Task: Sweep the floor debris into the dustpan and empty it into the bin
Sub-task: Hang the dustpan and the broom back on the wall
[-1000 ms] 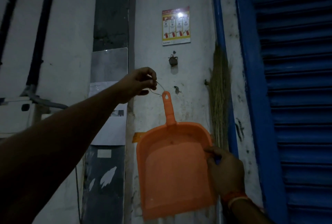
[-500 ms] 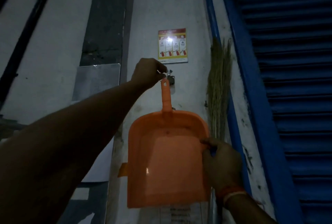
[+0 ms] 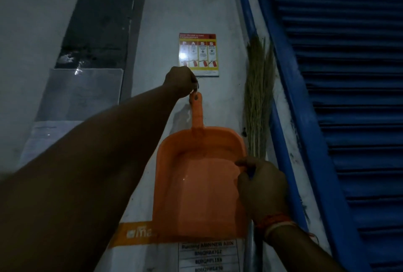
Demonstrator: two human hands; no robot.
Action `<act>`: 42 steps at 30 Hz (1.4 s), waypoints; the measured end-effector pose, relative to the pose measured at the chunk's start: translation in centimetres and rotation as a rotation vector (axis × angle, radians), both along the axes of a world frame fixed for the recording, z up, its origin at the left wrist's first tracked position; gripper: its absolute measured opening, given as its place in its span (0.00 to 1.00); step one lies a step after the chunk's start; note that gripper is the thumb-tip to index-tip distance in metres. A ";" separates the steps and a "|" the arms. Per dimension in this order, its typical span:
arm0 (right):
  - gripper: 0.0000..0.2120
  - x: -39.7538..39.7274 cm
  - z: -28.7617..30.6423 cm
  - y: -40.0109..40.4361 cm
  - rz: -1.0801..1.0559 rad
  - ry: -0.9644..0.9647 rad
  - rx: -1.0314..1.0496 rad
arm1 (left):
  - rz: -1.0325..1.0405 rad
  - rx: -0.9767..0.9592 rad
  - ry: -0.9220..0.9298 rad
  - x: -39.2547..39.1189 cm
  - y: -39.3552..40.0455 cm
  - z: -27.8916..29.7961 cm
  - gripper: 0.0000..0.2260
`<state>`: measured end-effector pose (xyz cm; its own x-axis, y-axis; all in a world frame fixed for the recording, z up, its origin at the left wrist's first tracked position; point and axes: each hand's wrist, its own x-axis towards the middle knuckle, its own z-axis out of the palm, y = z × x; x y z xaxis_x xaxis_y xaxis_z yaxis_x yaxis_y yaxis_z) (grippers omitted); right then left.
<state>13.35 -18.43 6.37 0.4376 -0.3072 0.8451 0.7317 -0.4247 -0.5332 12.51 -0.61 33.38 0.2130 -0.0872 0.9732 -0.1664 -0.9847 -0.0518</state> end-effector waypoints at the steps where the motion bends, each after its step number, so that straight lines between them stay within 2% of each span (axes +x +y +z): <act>1: 0.15 0.3 0.0 0.1 -0.008 0.002 -0.006 | -0.002 -0.015 0.021 0.3 0.1 0.3 0.11; 3: 0.15 0.8 0.0 0.2 -0.018 0.007 -0.021 | -0.019 -0.068 0.087 0.6 0.1 0.8 0.12; 8: 0.15 1.7 -0.1 0.2 -0.035 0.007 -0.052 | -0.281 -0.301 0.254 0.5 -0.4 0.9 0.07; 11: 0.15 2.3 -0.3 0.1 -0.034 -0.005 -0.052 | -0.403 -0.370 0.326 0.9 -0.4 0.7 0.11; 14: 0.15 2.7 -0.5 0.1 -0.029 -0.013 -0.051 | -0.478 -0.448 0.325 1.3 -0.2 0.5 0.12; 20: 0.15 3.2 -2.4 -0.2 -0.005 -0.003 -0.072 | -0.353 -0.407 0.181 1.1 0.1 -1.4 0.11; 27: 0.15 2.9 -4.1 -0.8 0.086 -0.062 -0.059 | -0.232 -0.332 0.125 0.1 -0.9 -5.2 0.11; 30: 0.14 2.2 -4.3 -1.5 0.117 -0.088 -0.043 | -0.156 -0.323 0.092 -0.4 -1.0 -7.3 0.27; 32: 0.13 1.5 -4.5 -2.2 0.167 -0.101 -0.030 | -0.124 -0.305 0.039 -1.2 -0.9 -9.1 0.31; 34: 0.13 0.8 -4.7 -3.0 0.246 -0.106 -0.011 | -0.153 -0.279 -0.072 -2.4 -0.9 -11.4 0.29; 37: 0.12 -0.7 -4.6 -4.5 0.321 -0.115 0.001 | -0.346 -0.286 -0.230 -6.3 -2.1 -16.8 0.16; 39: 0.11 -2.0 -4.5 -5.5 0.378 -0.116 0.007 | -0.500 -0.287 -0.171 -9.4 -3.8 -21.7 0.09; 42: 0.11 -3.7 -4.5 -6.7 0.458 -0.099 0.028 | -0.691 -0.343 0.139 -12.8 -6.6 -29.8 0.04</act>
